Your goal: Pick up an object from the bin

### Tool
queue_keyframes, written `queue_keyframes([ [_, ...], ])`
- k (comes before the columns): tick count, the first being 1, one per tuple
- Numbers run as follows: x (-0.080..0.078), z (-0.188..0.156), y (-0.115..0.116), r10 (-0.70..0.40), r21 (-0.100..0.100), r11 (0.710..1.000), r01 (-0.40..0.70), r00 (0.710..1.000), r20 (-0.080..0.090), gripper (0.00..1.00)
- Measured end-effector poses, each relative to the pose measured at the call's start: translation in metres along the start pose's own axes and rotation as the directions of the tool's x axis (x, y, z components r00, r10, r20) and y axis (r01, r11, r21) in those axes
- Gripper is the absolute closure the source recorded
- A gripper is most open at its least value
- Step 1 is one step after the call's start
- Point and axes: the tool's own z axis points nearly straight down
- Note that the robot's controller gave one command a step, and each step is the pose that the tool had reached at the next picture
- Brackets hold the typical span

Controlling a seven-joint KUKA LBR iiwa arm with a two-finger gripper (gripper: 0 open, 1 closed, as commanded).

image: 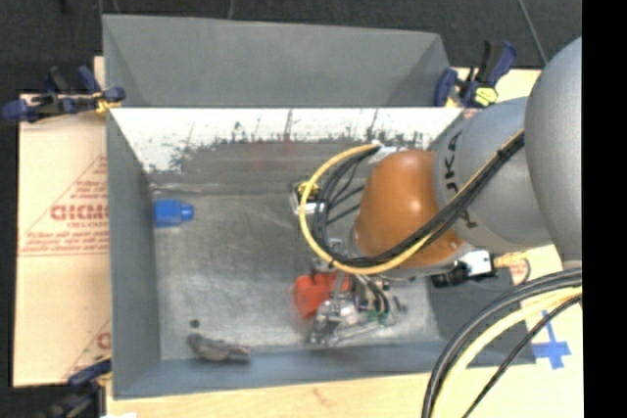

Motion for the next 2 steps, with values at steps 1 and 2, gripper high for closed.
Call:
queue_keyframes([
  [1,-0.005,-0.003,0.001,0.001,-0.003,1.000,-0.001,1.000,0.020,1.00],
  [2,-0.020,-0.166,0.012,-0.247,0.005,0.969,0.247,0.969,-0.005,1.00],
])
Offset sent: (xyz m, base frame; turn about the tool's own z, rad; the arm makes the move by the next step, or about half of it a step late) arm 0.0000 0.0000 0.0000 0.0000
